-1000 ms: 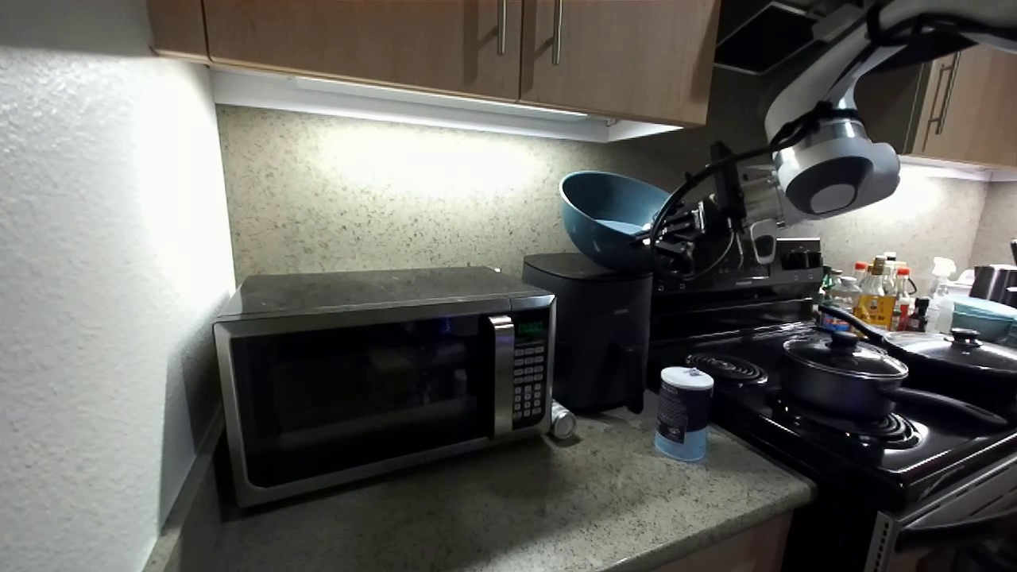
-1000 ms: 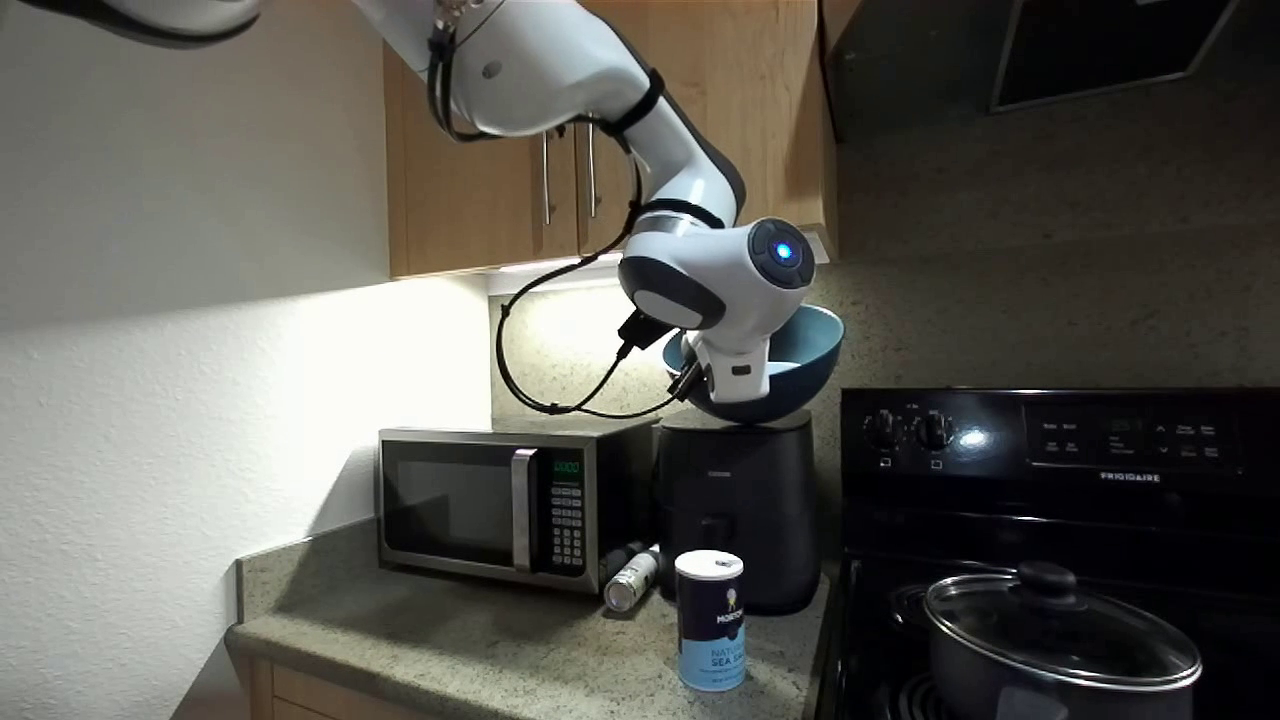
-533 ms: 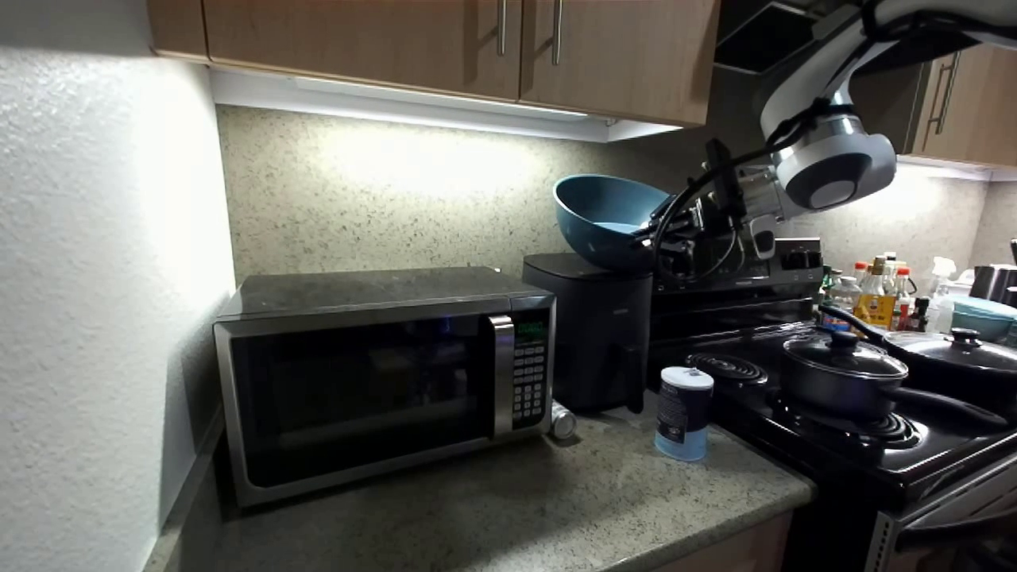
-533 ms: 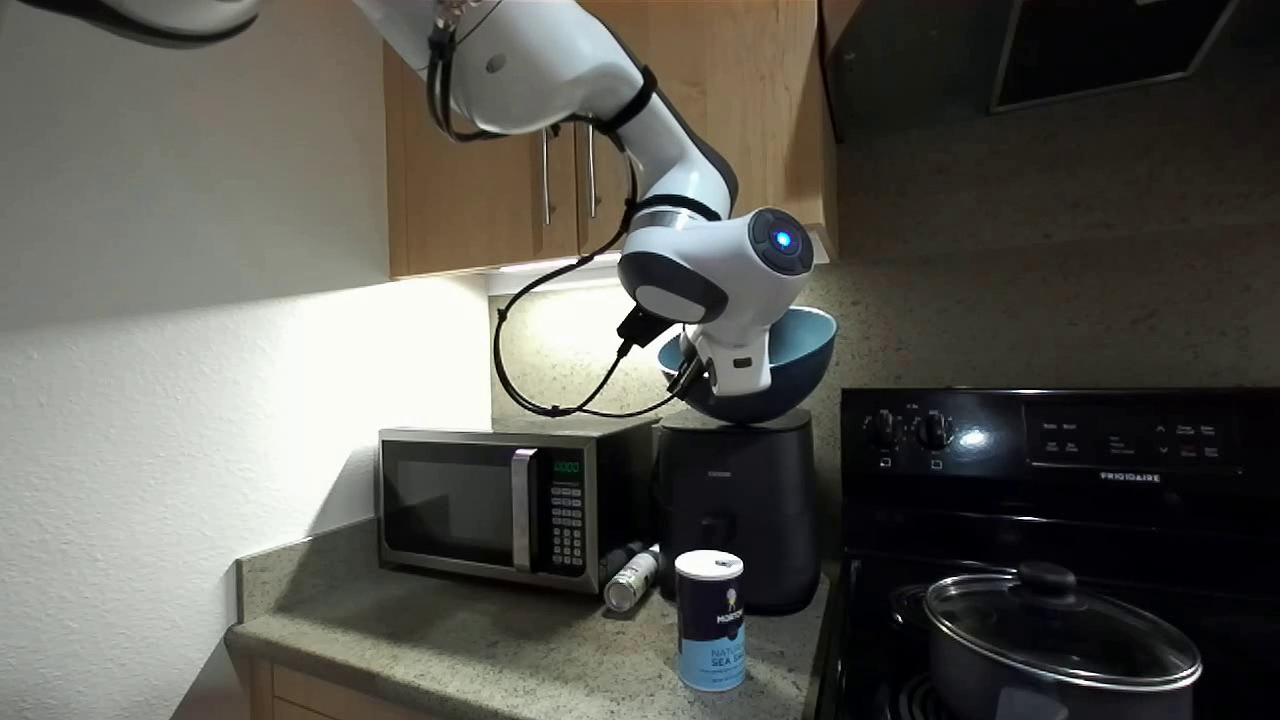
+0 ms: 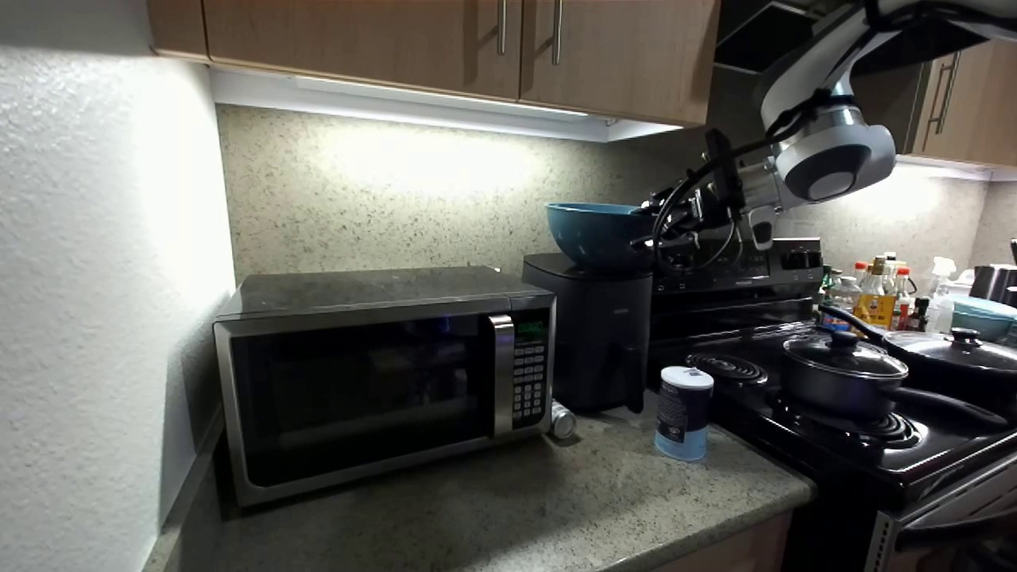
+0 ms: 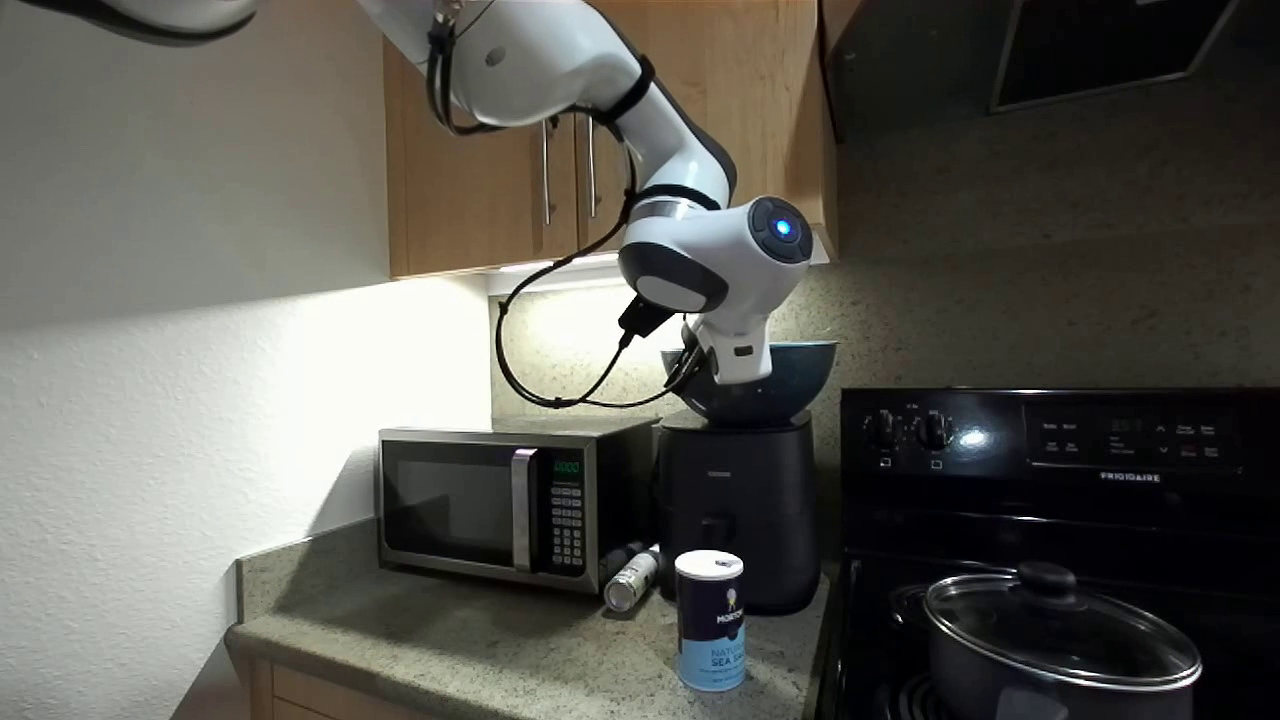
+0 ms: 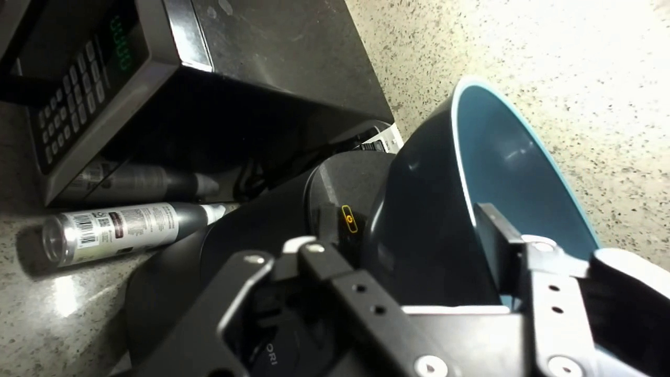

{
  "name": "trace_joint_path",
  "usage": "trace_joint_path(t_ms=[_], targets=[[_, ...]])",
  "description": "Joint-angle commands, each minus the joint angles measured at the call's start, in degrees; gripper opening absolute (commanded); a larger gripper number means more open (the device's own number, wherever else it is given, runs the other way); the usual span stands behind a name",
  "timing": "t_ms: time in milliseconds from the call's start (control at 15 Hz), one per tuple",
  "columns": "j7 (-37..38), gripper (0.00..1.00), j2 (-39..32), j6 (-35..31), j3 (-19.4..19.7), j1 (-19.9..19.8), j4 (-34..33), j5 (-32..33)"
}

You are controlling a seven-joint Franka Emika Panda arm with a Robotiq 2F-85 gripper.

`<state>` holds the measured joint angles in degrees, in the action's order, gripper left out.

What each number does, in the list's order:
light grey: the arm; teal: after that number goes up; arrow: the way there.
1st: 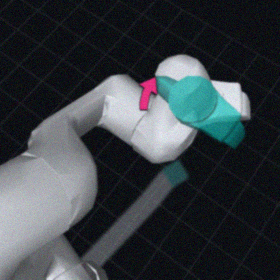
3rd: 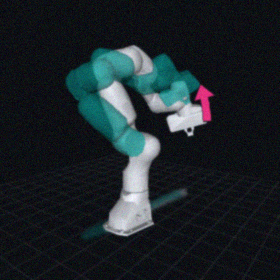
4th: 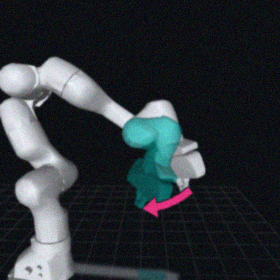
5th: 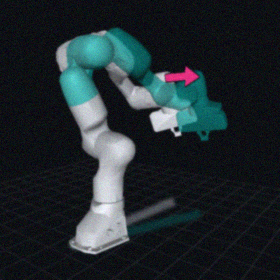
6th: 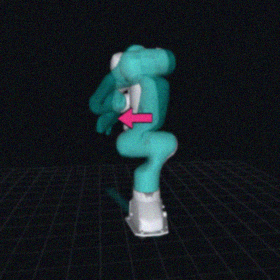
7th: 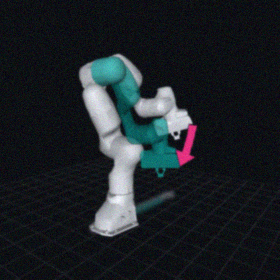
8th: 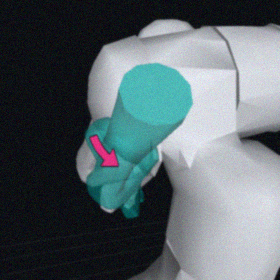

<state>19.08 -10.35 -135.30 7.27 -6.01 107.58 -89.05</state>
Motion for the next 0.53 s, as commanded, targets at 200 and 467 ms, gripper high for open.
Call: trace_joint_path(t_ms=[200, 467], targets=[[-3.6, 1.0, 0.3, 0.6, -0.2, -0.4, 0.0, 0.4], [-3.1, 1.0, 0.0, 0.5, -0.3, -0.3, -0.2, 0.2]])
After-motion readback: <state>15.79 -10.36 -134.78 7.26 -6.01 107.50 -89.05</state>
